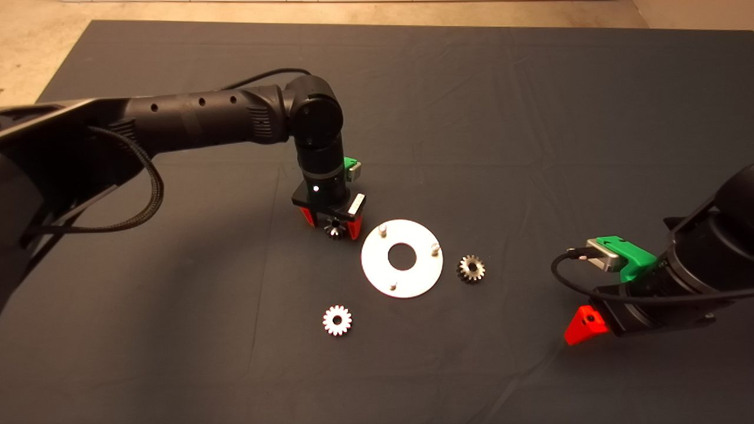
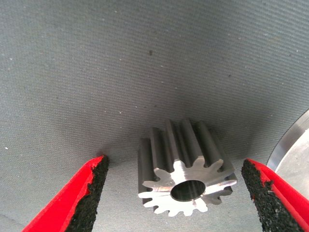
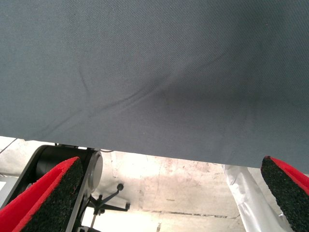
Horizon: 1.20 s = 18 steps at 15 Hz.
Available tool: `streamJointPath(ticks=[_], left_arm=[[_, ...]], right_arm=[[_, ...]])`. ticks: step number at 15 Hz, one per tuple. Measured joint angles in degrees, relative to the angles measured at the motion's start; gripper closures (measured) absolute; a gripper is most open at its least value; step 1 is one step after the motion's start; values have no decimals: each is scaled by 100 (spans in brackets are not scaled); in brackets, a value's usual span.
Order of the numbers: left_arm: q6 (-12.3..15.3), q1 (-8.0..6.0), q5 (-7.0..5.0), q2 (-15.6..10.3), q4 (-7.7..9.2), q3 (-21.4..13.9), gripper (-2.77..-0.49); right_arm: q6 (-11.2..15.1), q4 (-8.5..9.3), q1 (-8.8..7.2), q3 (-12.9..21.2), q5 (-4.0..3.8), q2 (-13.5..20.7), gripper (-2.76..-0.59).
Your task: Install three planetary gears onto the carrier pins
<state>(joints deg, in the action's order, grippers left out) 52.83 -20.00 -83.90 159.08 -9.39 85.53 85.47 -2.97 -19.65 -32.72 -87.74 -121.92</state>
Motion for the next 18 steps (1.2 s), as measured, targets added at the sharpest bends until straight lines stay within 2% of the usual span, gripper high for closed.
streamJointPath(ticks=[3, 5, 6, 10, 11, 13, 15, 18], left_arm=[[-46, 2, -37, 17, -1, 20, -184], [-52, 1, -39, 21, -1, 27, -184], [-66, 2, -59, 27, -1, 27, -175], [-85, 1, -59, 24, -4, 27, -168], [-85, 0, -59, 24, -9, 30, -158], [-85, 0, -59, 24, -11, 36, -155], [-88, 0, -26, 30, -9, 50, -139], [-88, 0, -20, 30, -6, 90, -139]], right_arm=[[2, 2, 0, 0, 0, 0, -276], [2, 0, 0, 0, 2, 0, -276], [1, 1, 0, 0, 0, 0, -276], [2, 2, 0, 0, 0, 0, -276], [0, 2, 0, 0, 0, 0, -276], [2, 1, 0, 0, 2, 0, -276], [0, 0, 0, 0, 2, 0, -276], [2, 0, 0, 0, 0, 1, -276]])
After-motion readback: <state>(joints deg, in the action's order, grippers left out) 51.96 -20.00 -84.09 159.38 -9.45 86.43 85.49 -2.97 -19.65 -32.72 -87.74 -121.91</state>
